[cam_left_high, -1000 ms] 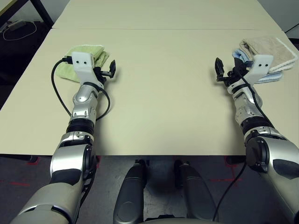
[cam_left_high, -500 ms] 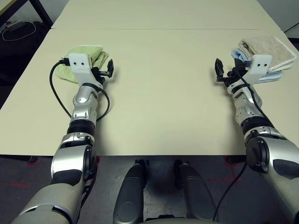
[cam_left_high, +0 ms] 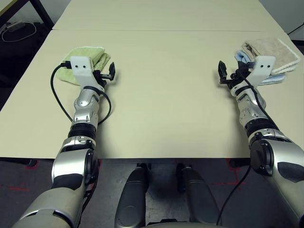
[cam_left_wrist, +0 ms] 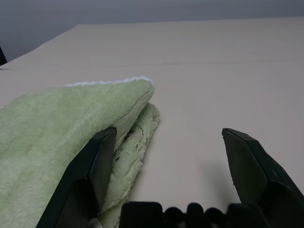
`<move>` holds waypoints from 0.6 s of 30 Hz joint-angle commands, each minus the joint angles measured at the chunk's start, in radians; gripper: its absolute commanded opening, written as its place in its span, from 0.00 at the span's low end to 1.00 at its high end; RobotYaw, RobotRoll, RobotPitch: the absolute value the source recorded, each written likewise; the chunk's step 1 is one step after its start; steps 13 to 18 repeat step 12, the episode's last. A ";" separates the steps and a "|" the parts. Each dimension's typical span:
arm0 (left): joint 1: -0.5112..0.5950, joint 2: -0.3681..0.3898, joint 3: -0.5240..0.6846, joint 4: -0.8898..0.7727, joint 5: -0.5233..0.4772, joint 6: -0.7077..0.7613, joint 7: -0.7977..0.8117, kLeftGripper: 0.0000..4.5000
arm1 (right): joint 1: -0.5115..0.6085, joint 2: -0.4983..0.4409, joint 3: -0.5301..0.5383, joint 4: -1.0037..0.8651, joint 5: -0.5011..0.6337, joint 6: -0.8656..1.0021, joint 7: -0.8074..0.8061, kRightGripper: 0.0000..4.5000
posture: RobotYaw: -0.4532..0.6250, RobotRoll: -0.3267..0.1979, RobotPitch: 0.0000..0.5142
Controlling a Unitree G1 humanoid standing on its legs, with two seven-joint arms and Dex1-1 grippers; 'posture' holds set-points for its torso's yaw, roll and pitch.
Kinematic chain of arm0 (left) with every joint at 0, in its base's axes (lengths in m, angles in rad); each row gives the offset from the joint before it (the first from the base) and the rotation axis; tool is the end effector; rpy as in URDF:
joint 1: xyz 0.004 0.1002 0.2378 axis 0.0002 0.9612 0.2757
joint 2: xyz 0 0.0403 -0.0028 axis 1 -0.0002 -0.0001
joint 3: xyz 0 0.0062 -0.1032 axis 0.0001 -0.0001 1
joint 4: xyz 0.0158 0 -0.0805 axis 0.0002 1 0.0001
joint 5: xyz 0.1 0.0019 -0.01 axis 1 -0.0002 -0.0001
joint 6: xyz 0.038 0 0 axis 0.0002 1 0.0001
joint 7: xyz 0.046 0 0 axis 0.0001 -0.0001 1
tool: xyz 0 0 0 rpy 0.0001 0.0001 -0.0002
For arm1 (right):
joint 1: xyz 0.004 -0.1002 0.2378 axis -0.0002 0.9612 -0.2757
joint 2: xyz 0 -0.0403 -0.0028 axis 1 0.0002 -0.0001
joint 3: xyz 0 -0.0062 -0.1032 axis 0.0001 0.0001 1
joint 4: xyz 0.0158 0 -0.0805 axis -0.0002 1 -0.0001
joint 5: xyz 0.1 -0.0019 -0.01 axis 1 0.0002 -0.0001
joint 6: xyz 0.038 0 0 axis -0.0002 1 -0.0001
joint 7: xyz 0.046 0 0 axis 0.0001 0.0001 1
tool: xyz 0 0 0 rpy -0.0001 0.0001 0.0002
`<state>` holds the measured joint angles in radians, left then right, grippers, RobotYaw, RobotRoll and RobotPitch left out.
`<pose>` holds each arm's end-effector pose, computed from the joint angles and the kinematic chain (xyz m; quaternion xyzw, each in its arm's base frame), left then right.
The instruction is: Fold the towel and set it aside.
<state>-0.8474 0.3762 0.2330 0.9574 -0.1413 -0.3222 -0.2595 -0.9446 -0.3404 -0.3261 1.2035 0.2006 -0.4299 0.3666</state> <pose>0.3367 0.2413 0.1387 0.0431 -0.1301 -0.0135 0.9905 0.3431 -0.2352 0.1268 0.0374 -0.1265 0.0352 0.9906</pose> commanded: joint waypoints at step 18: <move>0.043 0.016 0.001 -0.026 -0.004 0.013 -0.021 1.00 | 0.001 0.007 0.014 0.000 -0.012 0.008 -0.013 0.99 | 0.38 0.62 0.40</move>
